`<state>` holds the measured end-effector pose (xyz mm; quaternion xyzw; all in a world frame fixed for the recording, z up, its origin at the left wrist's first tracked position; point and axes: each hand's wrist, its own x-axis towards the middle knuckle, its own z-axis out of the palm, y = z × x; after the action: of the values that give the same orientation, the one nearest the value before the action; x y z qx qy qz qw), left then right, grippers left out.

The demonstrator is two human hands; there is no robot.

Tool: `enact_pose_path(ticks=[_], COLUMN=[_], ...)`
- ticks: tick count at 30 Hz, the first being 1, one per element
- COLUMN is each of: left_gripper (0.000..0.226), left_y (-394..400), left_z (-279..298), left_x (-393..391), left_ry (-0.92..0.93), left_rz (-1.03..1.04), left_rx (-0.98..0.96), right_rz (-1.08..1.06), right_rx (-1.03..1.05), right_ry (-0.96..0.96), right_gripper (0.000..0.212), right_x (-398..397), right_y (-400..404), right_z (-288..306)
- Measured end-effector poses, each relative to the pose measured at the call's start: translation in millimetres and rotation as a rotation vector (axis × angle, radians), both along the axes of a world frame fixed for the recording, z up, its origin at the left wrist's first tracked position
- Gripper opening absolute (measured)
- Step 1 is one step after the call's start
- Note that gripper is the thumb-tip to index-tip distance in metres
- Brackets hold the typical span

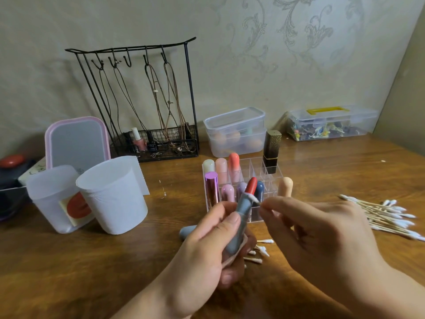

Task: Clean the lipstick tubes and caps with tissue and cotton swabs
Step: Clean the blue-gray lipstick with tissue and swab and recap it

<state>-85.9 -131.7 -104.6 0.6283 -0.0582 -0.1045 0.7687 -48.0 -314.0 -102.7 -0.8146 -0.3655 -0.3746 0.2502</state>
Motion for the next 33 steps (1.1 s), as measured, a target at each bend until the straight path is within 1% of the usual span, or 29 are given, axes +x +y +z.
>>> enact_pose_path(ticks=[2, 4, 6, 9, 11, 13, 14, 16, 17, 20, 23, 25, 29, 31, 33], left_gripper=[0.024, 0.034, 0.038, 0.049, 0.054, 0.064, 0.064, 0.053, 0.051, 0.054, 0.052, 0.054, 0.041, 0.043, 0.045], left_y=[1, 1, -1, -1, -2, -3, -4, -6, -6, -4, -4, -5, -6, -6, -6], left_z=[-2, -2, -3, -7, -6, -4, -5, -1, 0, 3, 4, 5, 7, 7, 5], left_x=[1, 2, 3, 4, 3, 2, 1, 1, 0, 0, 0, -1, -4, -4, -3], left_ry=[0.020, 0.038, 0.032, 0.061, 0.091, 0.104, 0.086, 0.058, 0.059, 0.079, 0.100, 0.109, 0.121, 0.145, 0.169], left_rz=[0.064, 0.089, 0.113, 0.228, 0.221, 0.192, 0.165, 0.111, 0.095, 0.085, 0.072, 0.070, 0.015, 0.018, 0.031], left_rx=[-0.021, -0.016, 0.001, 0.081, 0.053, 0.082, 0.085, 0.007, -0.026, -0.047, -0.075, -0.097, -0.122, -0.144, -0.160], right_rz=[0.018, -0.005, -0.020, -0.019, -0.015, -0.007, -0.009, -0.016, -0.013, -0.012, -0.008, 0.014, 0.017, 0.032, 0.022], right_rx=[-0.034, -0.036, -0.029, -0.071, -0.053, -0.051, -0.058, -0.057, -0.056, -0.081, -0.058, -0.101, -0.070, -0.104, -0.080], right_ry=[-0.015, -0.019, -0.015, -0.039, -0.041, -0.035, -0.033, -0.027, -0.024, -0.018, -0.017, -0.033, -0.023, -0.023, -0.023], right_gripper=[0.009, 0.010, 0.013, 0.016, 0.016, 0.018, 0.018, 0.016, 0.014, 0.012, 0.014, 0.016, 0.015, 0.016, 0.017], right_x=[0, -1, 0, -1, -1, -1, 0, 0, 1, 0, 0, -1, -1, -1, 1], right_y=[0, 1, 1, 1, 1, 2, 1, 1, 0, 1, 1, 2, 1, 1, 1], right_z=[0, 0, -1, -4, -4, -3, -3, -3, -2, -2, -2, -2, -2, -4, -4])
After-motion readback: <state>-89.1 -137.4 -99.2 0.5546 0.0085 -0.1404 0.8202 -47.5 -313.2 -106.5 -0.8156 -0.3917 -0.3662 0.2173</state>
